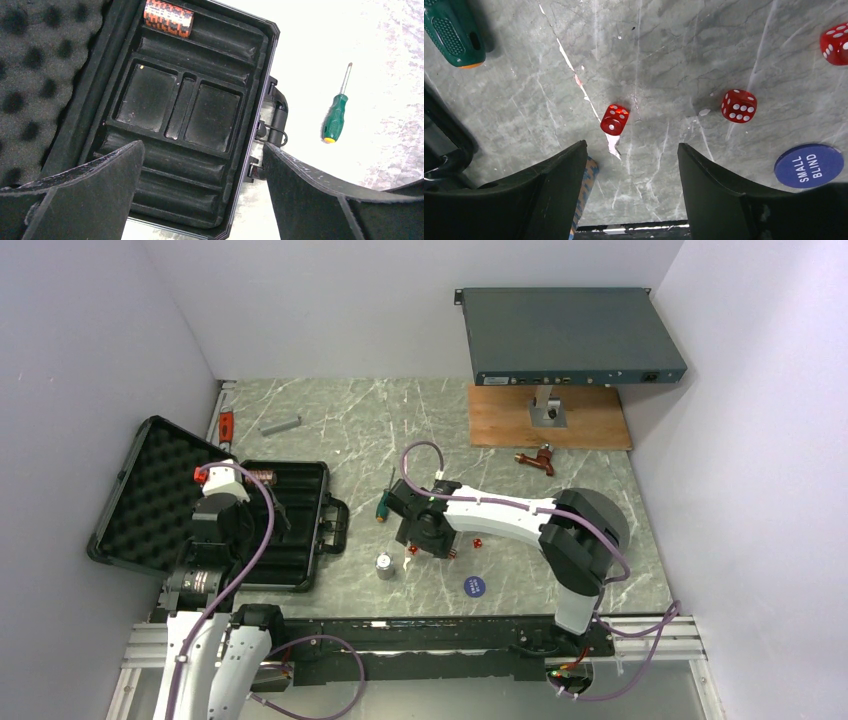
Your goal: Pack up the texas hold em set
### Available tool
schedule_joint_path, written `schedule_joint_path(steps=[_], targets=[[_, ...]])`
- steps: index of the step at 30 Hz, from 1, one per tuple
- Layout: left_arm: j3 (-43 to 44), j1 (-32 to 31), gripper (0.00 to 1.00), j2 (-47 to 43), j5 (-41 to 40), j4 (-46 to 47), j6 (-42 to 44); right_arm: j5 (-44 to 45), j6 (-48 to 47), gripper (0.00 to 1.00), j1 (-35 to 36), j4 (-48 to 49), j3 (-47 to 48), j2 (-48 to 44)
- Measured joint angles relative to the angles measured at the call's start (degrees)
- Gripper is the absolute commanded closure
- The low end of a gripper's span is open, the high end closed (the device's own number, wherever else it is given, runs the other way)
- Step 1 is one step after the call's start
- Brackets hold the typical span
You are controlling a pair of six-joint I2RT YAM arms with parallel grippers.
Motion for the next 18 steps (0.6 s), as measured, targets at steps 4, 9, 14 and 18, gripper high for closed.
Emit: schedule_joint_path(steps=[4, 9, 14, 18], targets=[[0.0, -0.4, 0.06, 0.0, 0.0, 0.1, 0.0, 0.0, 2.6, 0.38, 0.1, 0.3, 0.0, 0.2], [-0.4, -0.8, 0.06, -0.5, 0.0, 0.3, 0.0, 0.0, 4.3, 0.39, 0.1, 1.0, 0.2, 1.0], [-0.7, -0.9, 0.06, -0.7, 0.0, 0.3, 0.0, 0.0, 5.0, 0.48, 0.1, 1.6, 0.8, 3.0], [-0.7, -1.0, 0.06, -0.7, 0.0, 0.3, 0.0, 0.0, 5.0, 0.49, 0.1, 2.3, 0.9, 3.7]])
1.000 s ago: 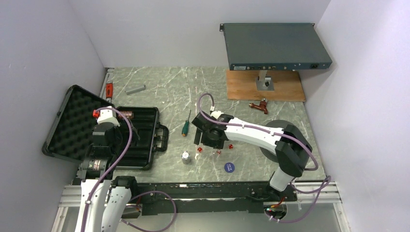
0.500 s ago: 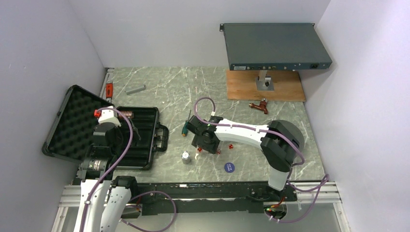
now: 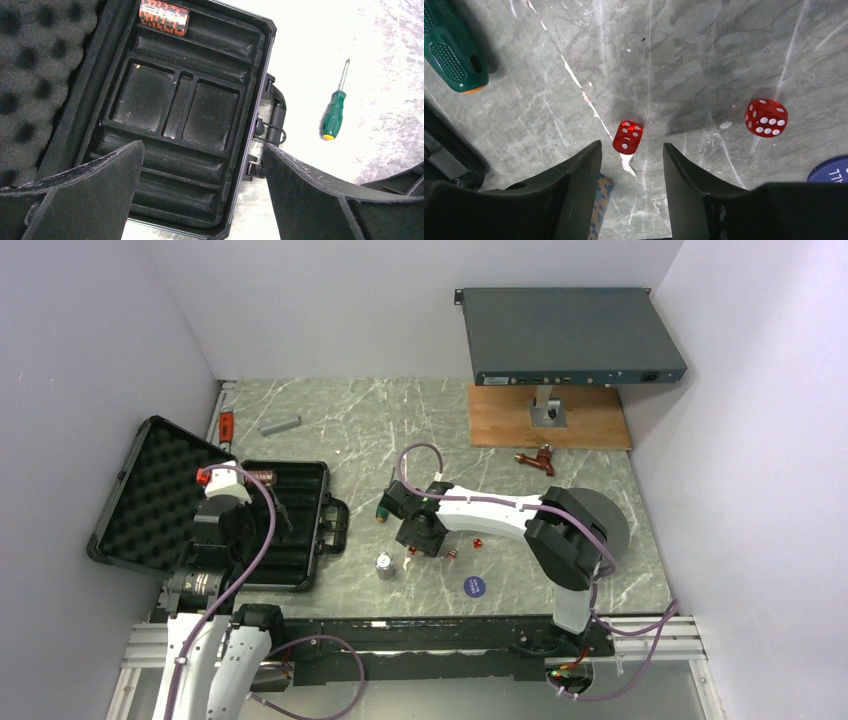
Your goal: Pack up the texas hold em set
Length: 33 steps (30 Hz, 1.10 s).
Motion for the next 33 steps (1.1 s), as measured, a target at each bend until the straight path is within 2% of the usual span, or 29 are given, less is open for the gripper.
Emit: schedule_joint_path(steps=[4, 10, 28, 33], targets=[[0.0, -0.2, 0.06, 0.0, 0.0, 0.0, 0.0, 0.0, 0.0, 0.51, 0.0, 0.5, 0.0, 0.3], [0.0, -0.3, 0.06, 0.0, 0.0, 0.0, 0.0, 0.1, 0.4, 0.62, -0.1, 0.9, 0.0, 0.5], [-0.1, -0.4, 0.06, 0.0, 0.0, 0.0, 0.0, 0.2, -0.2, 0.67, -0.7, 1.9, 0.0, 1.9], [-0.1, -0.4, 0.06, 0.0, -0.4, 0.0, 0.0, 0.2, -0.6, 0.78, -0.7, 1.9, 0.0, 1.9]])
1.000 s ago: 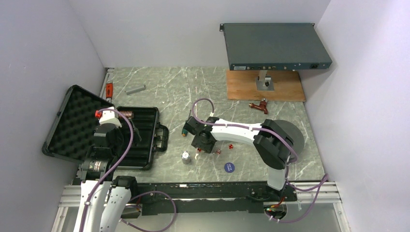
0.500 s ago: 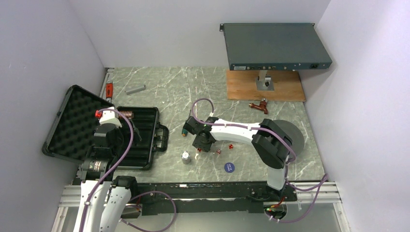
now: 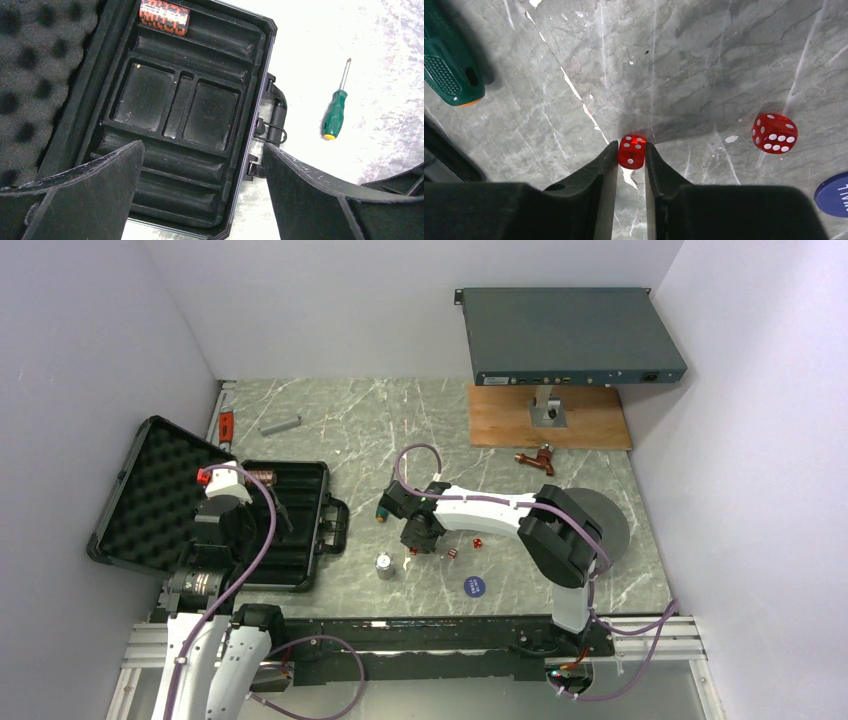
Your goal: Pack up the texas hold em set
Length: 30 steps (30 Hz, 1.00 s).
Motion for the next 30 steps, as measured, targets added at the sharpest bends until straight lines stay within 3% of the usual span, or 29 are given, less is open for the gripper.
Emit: schedule_joint_path(steps=[7, 19, 30], targets=[[0.0, 0.0, 0.06, 0.0, 0.0, 0.0, 0.0, -0.1, -1.2, 1.0, 0.0, 0.4, 0.0, 0.0], [0.0, 0.0, 0.06, 0.0, -0.1, 0.0, 0.0, 0.2, -8.9, 1.0, 0.0, 4.9, -0.9, -0.7], [0.0, 0.0, 0.06, -1.6, -0.6, -0.4, 0.0, 7.8, -17.7, 1.0, 0.0, 1.2, 2.7, -5.5]])
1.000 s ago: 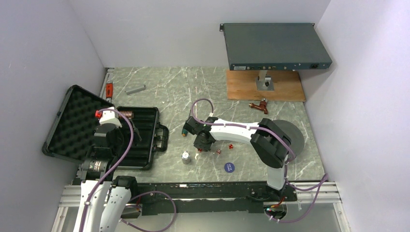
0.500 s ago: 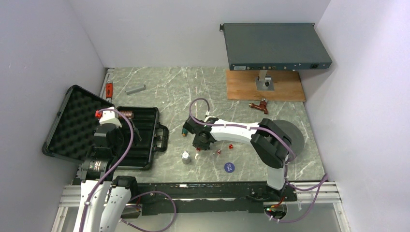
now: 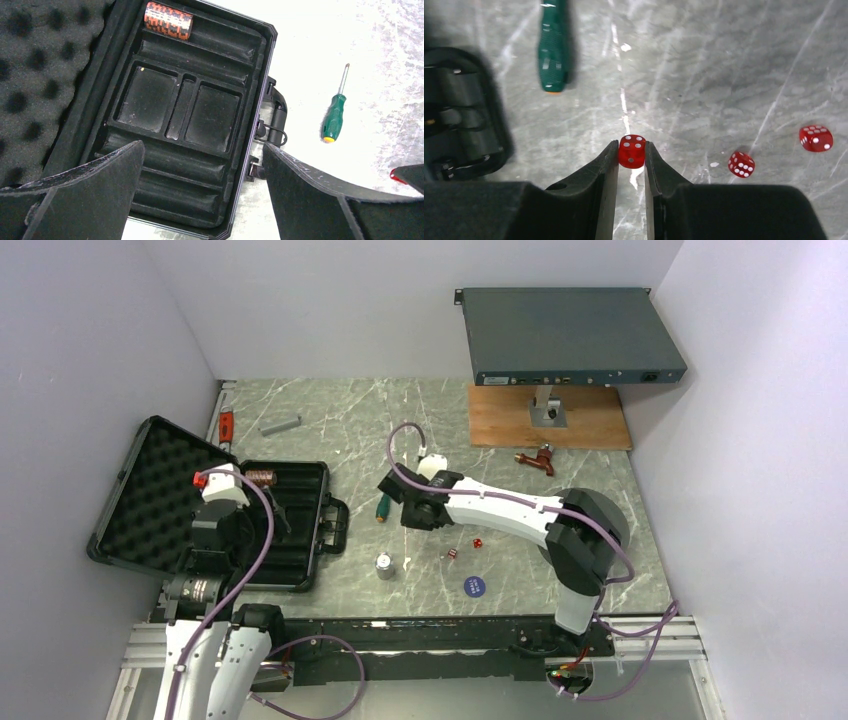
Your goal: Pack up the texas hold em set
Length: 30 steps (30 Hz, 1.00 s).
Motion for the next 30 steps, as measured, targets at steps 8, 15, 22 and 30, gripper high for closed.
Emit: schedule_joint_path(steps=[8, 15, 22, 30], targets=[[0.0, 0.0, 0.05, -1.9, -2.2, -0.9, -0.1, -3.2, -11.5, 1.0, 0.0, 3.7, 7.2, -0.2], [0.0, 0.0, 0.05, -6.3, -5.8, -1.0, -1.5, -13.9, -18.4, 1.0, 0.0, 9.8, 17.2, 5.8], [0.5, 0.0, 0.06, -8.8, -9.0, -2.3, -3.4, -25.3, -19.8, 1.0, 0.0, 15.0, 26.7, 16.1], [1.7, 0.0, 0.03, -9.0, -17.5, -4.8, -7.8, -34.8, -18.4, 1.0, 0.3, 20.2, 36.3, 26.4]])
